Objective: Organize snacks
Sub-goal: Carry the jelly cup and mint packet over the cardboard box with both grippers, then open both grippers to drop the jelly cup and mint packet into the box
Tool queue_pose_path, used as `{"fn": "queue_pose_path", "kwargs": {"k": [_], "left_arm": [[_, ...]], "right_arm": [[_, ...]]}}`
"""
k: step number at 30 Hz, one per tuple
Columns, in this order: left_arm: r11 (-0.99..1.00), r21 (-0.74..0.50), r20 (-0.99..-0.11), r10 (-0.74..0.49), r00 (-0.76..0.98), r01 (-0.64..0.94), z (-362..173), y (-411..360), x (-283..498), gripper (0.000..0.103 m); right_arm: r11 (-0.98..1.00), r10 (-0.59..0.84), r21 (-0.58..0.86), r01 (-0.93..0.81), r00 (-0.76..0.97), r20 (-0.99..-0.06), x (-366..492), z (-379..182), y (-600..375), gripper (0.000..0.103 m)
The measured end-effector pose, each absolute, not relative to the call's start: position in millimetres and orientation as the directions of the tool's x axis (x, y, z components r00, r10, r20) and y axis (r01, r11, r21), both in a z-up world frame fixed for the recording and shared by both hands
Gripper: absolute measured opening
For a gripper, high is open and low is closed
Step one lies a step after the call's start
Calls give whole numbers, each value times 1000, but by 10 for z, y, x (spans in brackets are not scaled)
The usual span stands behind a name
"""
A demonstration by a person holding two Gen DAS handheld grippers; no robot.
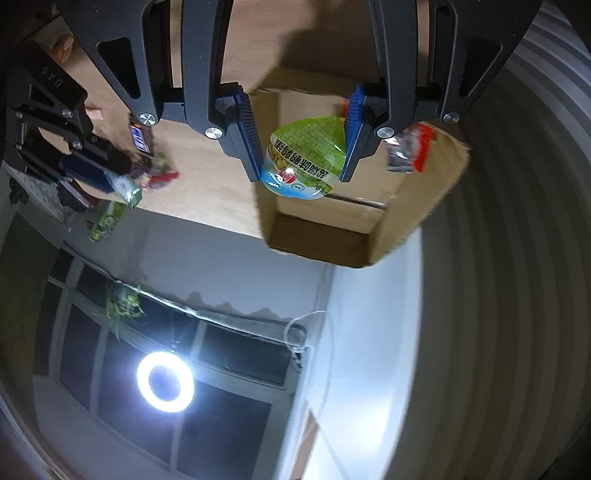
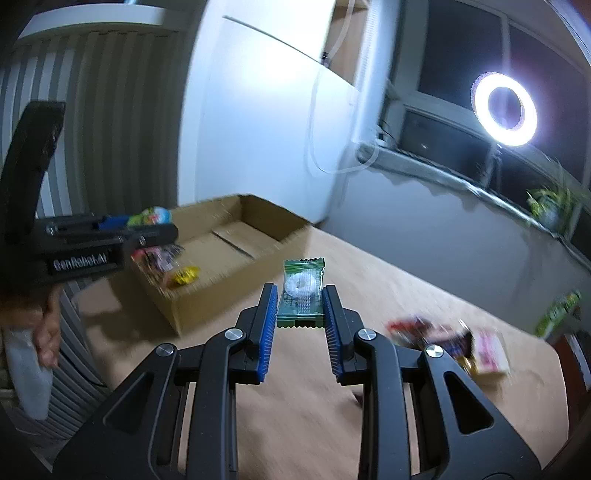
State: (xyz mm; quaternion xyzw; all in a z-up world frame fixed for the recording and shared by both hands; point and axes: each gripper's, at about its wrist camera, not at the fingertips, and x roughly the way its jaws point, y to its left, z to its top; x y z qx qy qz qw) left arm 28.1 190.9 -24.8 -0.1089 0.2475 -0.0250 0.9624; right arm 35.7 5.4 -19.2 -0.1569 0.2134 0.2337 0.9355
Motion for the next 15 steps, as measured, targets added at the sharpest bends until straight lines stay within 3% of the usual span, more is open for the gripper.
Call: {"fn": "queue_pose_path", "kwargs": {"k": [15], "left_arm": [[969, -241, -500, -83, 862, -46, -403, 2271, 677, 39]], "right_arm": [[758, 500, -190, -625, 742, -446, 1082, -182, 1075, 26]]}}
